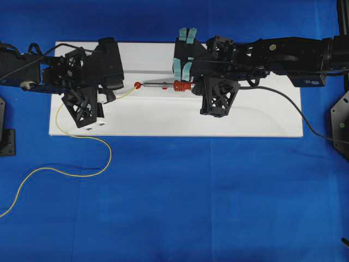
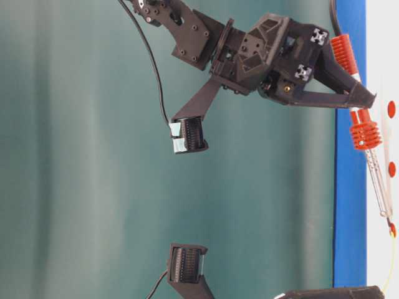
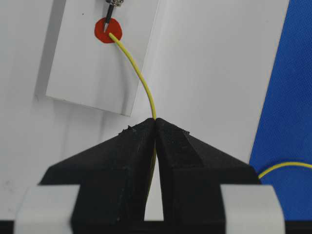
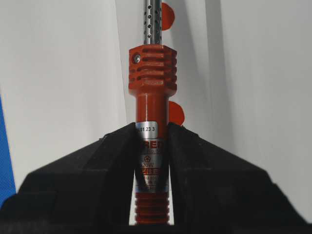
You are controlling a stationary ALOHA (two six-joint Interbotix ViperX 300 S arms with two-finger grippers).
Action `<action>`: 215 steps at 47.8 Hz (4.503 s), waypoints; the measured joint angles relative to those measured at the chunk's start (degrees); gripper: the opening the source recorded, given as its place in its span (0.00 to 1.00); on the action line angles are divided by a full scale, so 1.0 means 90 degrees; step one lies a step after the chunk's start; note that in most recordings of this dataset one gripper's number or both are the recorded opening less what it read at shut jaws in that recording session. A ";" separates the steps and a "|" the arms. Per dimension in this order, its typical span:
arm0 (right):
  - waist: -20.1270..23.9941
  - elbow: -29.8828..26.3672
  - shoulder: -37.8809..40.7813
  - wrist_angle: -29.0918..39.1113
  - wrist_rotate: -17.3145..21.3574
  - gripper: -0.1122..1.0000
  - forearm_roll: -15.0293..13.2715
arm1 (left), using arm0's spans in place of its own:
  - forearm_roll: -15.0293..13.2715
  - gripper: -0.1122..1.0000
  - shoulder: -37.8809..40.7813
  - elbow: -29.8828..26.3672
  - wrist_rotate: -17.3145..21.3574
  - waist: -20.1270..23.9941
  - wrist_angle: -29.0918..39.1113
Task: Touch the tip of the soldering iron to the tip of the solder at the mark.
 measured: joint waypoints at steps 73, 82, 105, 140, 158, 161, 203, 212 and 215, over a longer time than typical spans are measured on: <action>0.0000 0.0811 -0.1201 0.0166 0.0059 0.16 -0.0010 | -0.0010 0.11 -0.1152 0.0498 -0.0010 -0.0010 0.0127; -0.0029 0.1270 -0.1670 0.0205 0.0098 0.16 -0.0010 | -0.0010 0.11 -0.1152 0.0498 -0.0020 0.0000 0.0127; -0.0049 0.1455 -0.1875 0.0205 0.0098 0.16 -0.0010 | -0.0010 0.11 -0.1143 0.0488 -0.0166 -0.0010 0.0127; -0.0059 0.1523 -0.1875 0.0205 0.0098 0.16 -0.0098 | -0.0010 0.11 0.0742 -0.1299 -0.0186 -0.0078 0.0342; -0.0098 0.1621 -0.1875 0.0195 0.0098 0.16 -0.0137 | -0.0010 0.11 0.1240 -0.1533 -0.0186 -0.0068 0.0332; -0.0098 0.1631 -0.1875 0.0195 0.0098 0.16 -0.0146 | -0.0010 0.11 0.1260 -0.1533 -0.0186 -0.0068 0.0332; -0.0088 0.1123 -0.0996 0.0166 0.0107 0.16 -0.0156 | -0.0010 0.11 0.1270 -0.1523 -0.0186 -0.0059 0.0371; -0.0098 0.1113 -0.0996 0.0205 0.0107 0.16 -0.0156 | -0.0010 0.11 0.1270 -0.1523 -0.0186 -0.0059 0.0400; -0.0098 0.1113 -0.0996 0.0225 0.0098 0.16 -0.0156 | -0.0010 0.11 0.1270 -0.1523 -0.0186 -0.0059 0.0410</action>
